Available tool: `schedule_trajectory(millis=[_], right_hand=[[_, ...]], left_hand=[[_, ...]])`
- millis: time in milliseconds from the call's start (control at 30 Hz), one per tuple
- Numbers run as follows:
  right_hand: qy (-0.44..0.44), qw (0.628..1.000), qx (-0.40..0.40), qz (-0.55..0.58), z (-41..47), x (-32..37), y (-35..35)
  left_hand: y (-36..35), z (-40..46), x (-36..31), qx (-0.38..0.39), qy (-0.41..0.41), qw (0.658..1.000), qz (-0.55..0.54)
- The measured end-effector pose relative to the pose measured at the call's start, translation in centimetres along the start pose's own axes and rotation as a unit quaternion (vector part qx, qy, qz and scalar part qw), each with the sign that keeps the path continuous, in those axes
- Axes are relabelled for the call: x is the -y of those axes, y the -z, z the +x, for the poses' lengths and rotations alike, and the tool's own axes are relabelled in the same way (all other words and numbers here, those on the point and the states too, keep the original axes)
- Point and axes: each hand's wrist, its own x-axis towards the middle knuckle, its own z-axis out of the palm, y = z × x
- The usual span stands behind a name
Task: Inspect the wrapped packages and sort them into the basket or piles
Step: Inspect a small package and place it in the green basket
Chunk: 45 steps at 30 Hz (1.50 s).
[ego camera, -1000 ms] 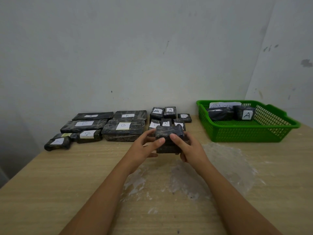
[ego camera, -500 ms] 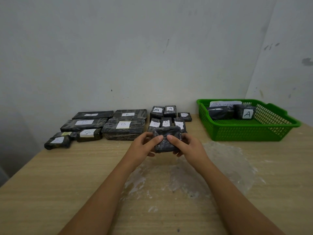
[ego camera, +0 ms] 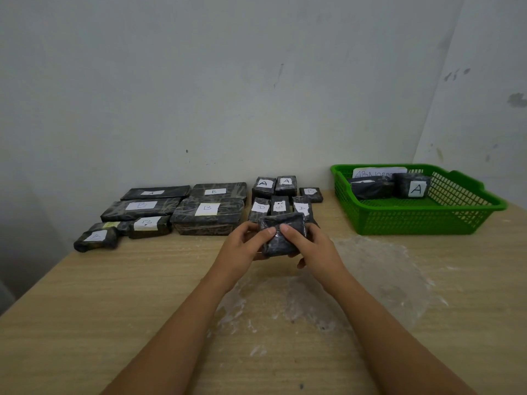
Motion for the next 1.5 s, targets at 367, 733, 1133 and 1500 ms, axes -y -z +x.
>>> schedule_trajectory(millis=[367, 733, 1133, 1500], right_hand=[[-0.008, 0.999, -0.011, 0.04, -0.33, 0.14, -0.36], [-0.007, 0.999, -0.009, 0.048, -0.32, 0.23, -0.39], [-0.007, 0.999, -0.004, 0.04, 0.06, -0.32, -0.02], [-0.013, 0.998, -0.006, 0.064, -0.03, -0.33, 0.04]], left_hand=[[-0.11, -0.11, 0.29, -0.042, -0.047, 0.986, 0.156], [-0.46, -0.38, 0.23, -0.044, -0.067, 0.982, 0.174], [-0.38, -0.21, 0.34, -0.047, -0.063, 0.98, 0.183], [-0.51, -0.6, 0.03, -0.042, -0.061, 0.981, 0.181]])
